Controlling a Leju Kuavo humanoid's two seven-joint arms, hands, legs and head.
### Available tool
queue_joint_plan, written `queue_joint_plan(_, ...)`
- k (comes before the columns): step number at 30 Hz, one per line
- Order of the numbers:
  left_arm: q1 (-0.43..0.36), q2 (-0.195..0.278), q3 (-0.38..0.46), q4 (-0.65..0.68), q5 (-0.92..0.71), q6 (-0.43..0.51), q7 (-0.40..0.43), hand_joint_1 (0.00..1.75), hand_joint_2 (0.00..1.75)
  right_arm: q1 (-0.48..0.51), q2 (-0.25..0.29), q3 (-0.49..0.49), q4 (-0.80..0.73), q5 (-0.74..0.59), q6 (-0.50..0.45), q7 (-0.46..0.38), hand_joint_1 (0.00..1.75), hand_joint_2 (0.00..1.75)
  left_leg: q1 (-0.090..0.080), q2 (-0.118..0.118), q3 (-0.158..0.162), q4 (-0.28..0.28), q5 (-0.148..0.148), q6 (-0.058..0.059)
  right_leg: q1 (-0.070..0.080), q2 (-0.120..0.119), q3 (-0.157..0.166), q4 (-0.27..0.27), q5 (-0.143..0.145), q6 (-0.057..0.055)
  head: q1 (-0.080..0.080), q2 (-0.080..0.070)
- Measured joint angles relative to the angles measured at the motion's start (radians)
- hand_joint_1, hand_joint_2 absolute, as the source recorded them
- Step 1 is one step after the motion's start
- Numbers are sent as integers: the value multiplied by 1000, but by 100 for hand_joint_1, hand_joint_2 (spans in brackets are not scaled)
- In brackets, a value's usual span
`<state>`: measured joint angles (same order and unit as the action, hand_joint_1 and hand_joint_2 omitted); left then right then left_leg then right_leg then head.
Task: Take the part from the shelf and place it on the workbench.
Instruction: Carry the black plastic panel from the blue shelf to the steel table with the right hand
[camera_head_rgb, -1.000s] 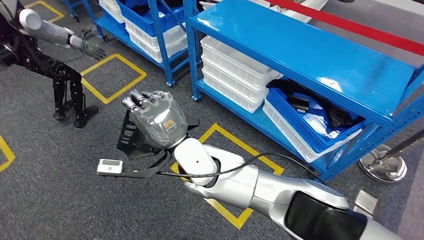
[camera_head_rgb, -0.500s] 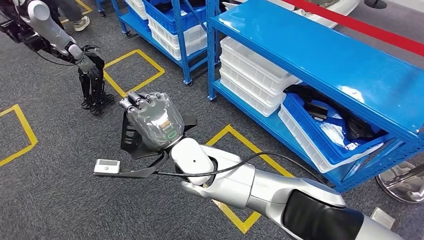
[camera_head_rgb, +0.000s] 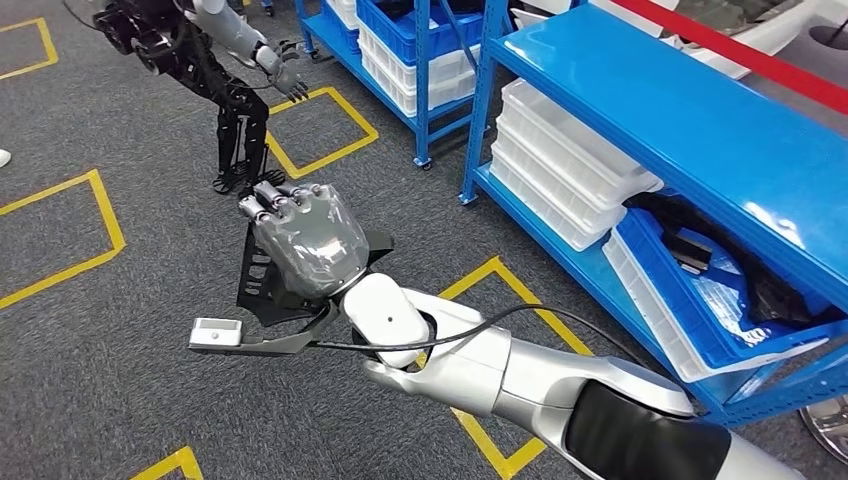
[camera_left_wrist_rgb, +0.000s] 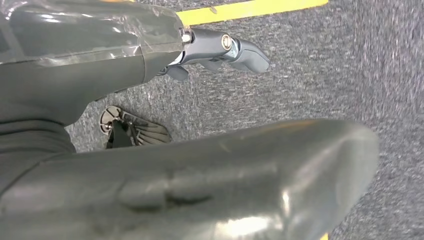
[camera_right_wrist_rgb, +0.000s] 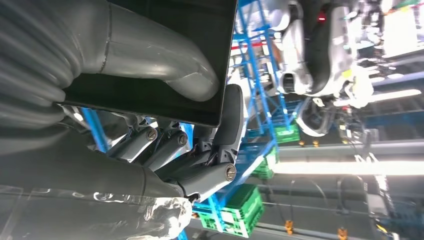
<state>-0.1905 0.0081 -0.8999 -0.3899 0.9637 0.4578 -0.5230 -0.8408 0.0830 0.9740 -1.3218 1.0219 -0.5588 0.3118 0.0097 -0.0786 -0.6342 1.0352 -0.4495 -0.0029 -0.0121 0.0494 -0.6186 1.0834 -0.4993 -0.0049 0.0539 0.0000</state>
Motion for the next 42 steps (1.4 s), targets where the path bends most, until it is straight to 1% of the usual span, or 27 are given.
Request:
queue_joint_plan(2, 1, 0, 0, 0, 0, 0, -1, 0, 0, -1, 1, 1, 2, -2, 0, -1, 175, 175, 4, -15, -10, 2, 3, -12, 2, 16, 10, -28, 2, -3, -1, 0)
queue_joint_plan(4, 4, 0, 0, 0, 0, 0, -1, 0, 0, -2, 4, 3, 5, -4, 0, -1, 175, 175, 6, -20, -12, 4, 2, -25, 2, -1, 14, -35, 6, -11, -1, 0)
queue_joint_plan(6, 3, 0, 0, 0, 0, 0, -2, 0, 0, -4, 9, 5, 6, -5, 0, -1, 175, 175, 3, 14, -31, 53, -27, -37, -4, -23, 22, -44, 9, -20, -9, 0)
queue_joint_plan(8, 1, 0, 0, 0, 0, 0, -3, 0, 0, -4, 12, 6, 9, -6, 0, -1, 175, 175, 4, 56, -86, 172, -85, -47, -4, -47, 28, -45, 7, -25, -17, 0)
queue_joint_plan(9, 1, 0, 0, 0, 0, 1, -3, 0, 0, -3, 12, 6, 10, -6, 0, -1, 175, 175, 6, 65, -116, 233, -107, -50, -3, -58, 29, -45, 5, -25, -17, 0)
queue_joint_plan(10, 3, 0, 0, 0, 0, 1, -3, 0, 0, -3, 12, 7, 12, -7, 0, -1, 175, 175, 8, 68, -135, 272, -116, -52, -2, -69, 30, -45, 3, -26, -17, 0)
queue_joint_plan(11, 4, 0, 0, 0, 0, 2, -3, 0, 0, -3, 12, 8, 14, -7, 0, -1, 175, 175, 9, 70, -136, 273, -106, -52, -2, -79, 31, -44, 1, -25, -18, 0)
queue_joint_plan(12, 5, 0, 0, 0, 0, 2, -3, 0, 0, -3, 12, 9, 15, -7, 0, -2, 175, 175, 10, 72, -117, 235, -79, -51, -2, -88, 33, -44, -2, -23, -18, 0)
queue_joint_plan(14, 4, 0, 0, 0, 0, 3, -3, 0, 0, -4, 14, 10, 17, -7, 0, -3, 175, 175, 8, 94, -45, 96, -17, -46, -1, -104, 41, -44, -8, -18, -17, 0)
queue_joint_plan(16, 3, 0, 0, 0, -1, 3, -3, 0, 0, -6, 15, 10, 19, -7, 0, -4, 175, 175, 0, 112, -3, 7, 8, -36, 3, -116, 46, -44, -14, -11, -17, 0)
queue_joint_plan(17, 3, 0, 0, 0, -1, 3, -3, 0, 0, -7, 15, 11, 20, -7, 0, -4, 175, 175, -4, 113, -1, -3, 5, -30, 5, -120, 48, -46, -15, -6, -17, 0)
queue_joint_plan(19, 5, 0, 0, 0, -1, 3, -3, 0, 0, -9, 17, 11, 22, -7, 0, -4, 175, 175, -5, 98, 0, -8, 7, -18, 6, -127, 53, -49, -19, 4, -17, 0)
queue_joint_plan(20, 5, 0, 0, 0, -1, 3, -3, 0, 0, -10, 17, 11, 23, -7, 0, -4, 175, 175, -3, 92, 3, -12, 8, -12, 4, -120, 53, -43, -27, 9, -17, 0)
queue_joint_plan(22, 3, 0, 0, 0, -1, 3, -4, 0, 0, -12, 17, 11, 24, -7, 0, -4, 175, 175, 1, 80, 8, -21, 12, 1, 1, -87, 27, 19, -69, 14, -13, 0)
queue_joint_plan(23, 2, 0, 0, 0, -2, 3, -4, 0, 0, -12, 17, 11, 24, -7, 0, -4, 175, 175, 0, 74, 8, -21, 11, 5, 0, -69, -2, 78, -98, 14, -11, 0)
queue_joint_plan(25, 2, 0, 0, 0, -2, 3, -4, 0, 0, -9, 16, 12, 26, -7, 0, -4, 175, 175, -3, 59, 8, -20, 10, 10, 1, -54, -71, 207, -142, 14, -7, 0)
queue_joint_plan(26, 3, 0, 0, 0, -2, 3, -4, 0, 0, -7, 16, 12, 27, -7, 0, -4, 175, 175, -4, 49, 8, -19, 9, 11, 2, -52, -91, 235, -138, 13, -6, 0)
queue_joint_plan(27, 3, 0, 0, 0, -2, 3, -4, 0, 0, -6, 15, 12, 28, -7, 0, -4, 175, 175, -4, 39, 9, -17, 9, 11, 2, -50, -92, 224, -115, 11, -5, 0)
queue_joint_plan(28, 3, 0, 0, 0, -2, 3, -4, 0, 0, -6, 15, 12, 29, -7, 0, -4, 175, 175, -4, 28, 9, -15, 7, 10, 2, -45, -74, 172, -74, 8, -5, 0)
queue_joint_plan(30, 2, 0, 0, 0, -2, 3, -4, 0, 0, -8, 16, 12, 30, -7, 0, -4, 175, 175, -5, 8, 5, -6, 3, 6, 0, -13, -22, 37, -6, 0, -4, 0)
queue_joint_plan(32, 2, -1, 0, 0, -2, 3, -4, 0, 0, -8, 16, 13, 30, -7, 1, -4, 175, 175, -3, -7, -3, 0, 2, -4, 0, 14, 1, -26, 11, -3, -5, 0)
queue_joint_plan(35, 5, 0, 0, 0, -4, 3, -1, 0, 0, -9, 18, 13, 31, -7, 4, -4, 175, 175, 2, -22, -8, 1, 2, -23, 0, -3, 9, -38, 13, -13, -5, 0)
queue_joint_plan(37, 4, 0, 0, 0, -6, 3, 0, 0, 0, -11, 21, 13, 31, -6, 7, -5, 175, 175, 0, 9, -26, 50, -29, -35, -6, -24, 19, -47, 15, -21, -12, 0)
queue_joint_plan(39, 3, -1, 0, 0, -6, 3, 0, 0, 0, -10, 22, 13, 31, -5, 8, -5, 175, 175, 4, 52, -83, 172, -87, -47, -6, -47, 25, -49, 12, -26, -21, 0)
queue_joint_plan(40, 3, -1, 0, 0, -6, 3, 1, 0, 0, -9, 22, 13, 31, -5, 8, -6, 175, 175, 7, 62, -114, 233, -109, -51, -5, -58, 27, -48, 9, -27, -21, 0)
queue_joint_plan(41, 4, -1, 0, 0, -6, 3, 1, 0, 0, -8, 22, 14, 31, -5, 8, -6, 175, 175, 10, 67, -133, 271, -116, -54, -5, -69, 28, -47, 7, -27, -22, 0)
queue_joint_plan(42, 5, -1, 0, 0, -6, 3, 1, 0, 0, -8, 22, 14, 31, -5, 8, -6, 175, 175, 12, 70, -132, 266, -103, -56, -5, -79, 30, -47, 4, -26, -22, 0)
